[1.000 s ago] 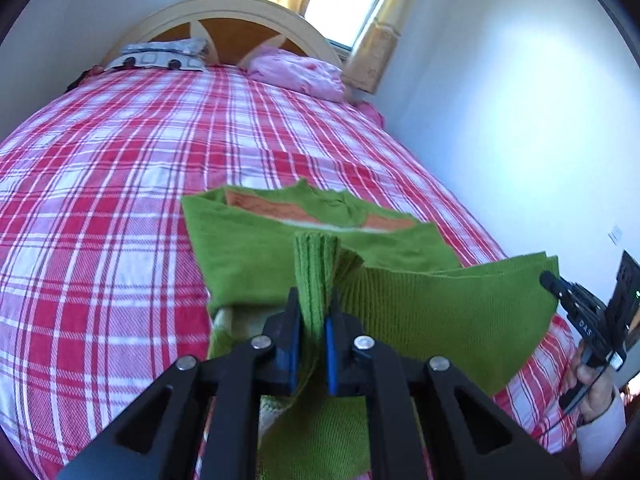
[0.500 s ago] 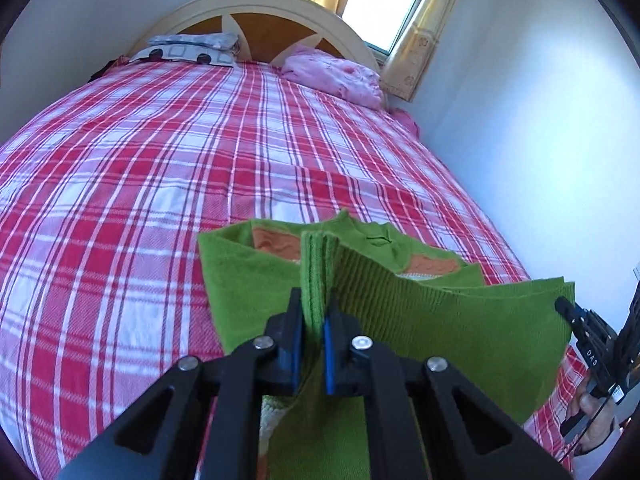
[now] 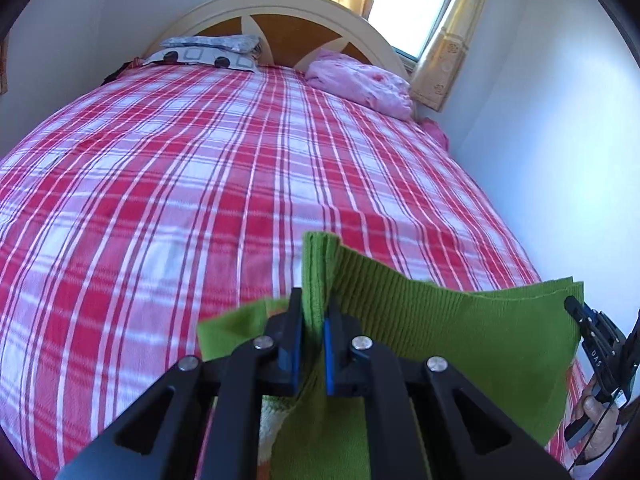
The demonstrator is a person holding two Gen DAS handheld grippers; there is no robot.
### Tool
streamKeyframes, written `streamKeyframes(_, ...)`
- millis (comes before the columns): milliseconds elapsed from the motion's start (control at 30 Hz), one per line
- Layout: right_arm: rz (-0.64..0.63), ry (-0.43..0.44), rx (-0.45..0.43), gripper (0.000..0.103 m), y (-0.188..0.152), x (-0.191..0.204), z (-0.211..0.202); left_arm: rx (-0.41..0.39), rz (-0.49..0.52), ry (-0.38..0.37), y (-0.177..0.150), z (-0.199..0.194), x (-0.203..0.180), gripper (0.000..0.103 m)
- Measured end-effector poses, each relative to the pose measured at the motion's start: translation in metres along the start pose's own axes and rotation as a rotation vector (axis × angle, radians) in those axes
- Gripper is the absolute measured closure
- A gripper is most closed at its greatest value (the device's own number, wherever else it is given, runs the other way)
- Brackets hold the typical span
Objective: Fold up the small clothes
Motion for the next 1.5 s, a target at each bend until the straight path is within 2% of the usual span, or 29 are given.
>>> streamKeyframes(133, -0.004, -0.023, 0.037, 0.094, -0.004, 0.011, 0.053, 0.005, -0.027, 0.046, 0.005, 0.032, 0.018, 0.094)
streamKeyframes(233, -0.020, -0.038, 0.088, 0.094, -0.020, 0.022, 0.086, 0.046, -0.048, 0.090, -0.005, 0.061, 0.035, 0.094)
streamKeyframes(367, -0.043, -0.038, 0.147, 0.094, -0.042, 0.029, 0.108, 0.085, -0.057, 0.147, -0.022, 0.081, 0.050, 0.093)
streamKeyframes(467, -0.069, -0.007, 0.204, 0.094, -0.051, 0.035, 0.118, 0.082, -0.044, 0.184, -0.021, 0.081, 0.051, 0.086)
streamKeyframes(533, -0.101, -0.005, 0.276, 0.093, -0.061, 0.040, 0.131, 0.102, -0.050, 0.223, -0.024, 0.085, 0.056, 0.072)
streamKeyframes(567, -0.120, 0.000, 0.313, 0.093, -0.066, 0.044, 0.138, 0.109, -0.054, 0.231, -0.025, 0.086, 0.058, 0.071)
streamKeyframes(667, -0.125, -0.006, 0.324, 0.092, -0.065, 0.044, 0.137, 0.129, -0.057, 0.216, -0.021, 0.083, 0.056, 0.071)
streamKeyframes(767, 0.004, 0.038, 0.277, 0.092, -0.049, 0.021, 0.110, 0.116, -0.018, 0.224, -0.012, 0.056, 0.047, 0.072)
streamKeyframes(800, 0.071, 0.019, 0.233, 0.092, -0.040, 0.006, 0.092, 0.085, 0.012, 0.236, -0.009, 0.040, 0.042, 0.065)
streamKeyframes(833, 0.121, -0.029, 0.188, 0.092, -0.033, -0.011, 0.068, 0.063, 0.044, 0.253, -0.008, 0.026, 0.037, 0.052)
streamKeyframes(900, 0.136, -0.091, 0.147, 0.092, -0.034, -0.028, 0.023, 0.040, 0.115, 0.260, -0.017, 0.000, 0.022, 0.042)
streamKeyframes(933, 0.130, -0.082, 0.152, 0.092, -0.039, -0.027, 0.008, 0.038, 0.133, 0.249, -0.022, -0.006, 0.017, 0.042)
streamKeyframes(1000, 0.123, 0.021, 0.166, 0.092, -0.060, -0.009, -0.029, 0.059, 0.150, 0.219, -0.043, -0.019, 0.003, 0.042)
streamKeyframes(1067, 0.101, 0.077, 0.184, 0.092, -0.082, 0.010, -0.056, 0.081, 0.143, 0.198, -0.065, -0.026, -0.006, 0.042)
streamKeyframes(1167, 0.123, 0.129, 0.225, 0.092, -0.113, 0.029, -0.073, 0.099, 0.132, 0.199, -0.098, -0.035, -0.016, 0.042)
streamKeyframes(1333, 0.145, 0.118, 0.327, 0.092, -0.162, 0.044, -0.061, 0.141, 0.082, 0.216, -0.140, -0.033, -0.022, 0.042)
streamKeyframes(1500, 0.190, 0.150, 0.313, 0.092, -0.171, 0.042, -0.061, 0.121, 0.203, 0.340, -0.154, -0.030, -0.025, 0.042)
Point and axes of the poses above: each gripper's, at about its wrist camera, not at the fingertips, and z roughly the way its jaws point, x to its left, y to its top, the point moved 8 cm from there along z, roughly the way its jaws point, and after that the axes turned 12 degrees about -y, right-handed, at the moved point
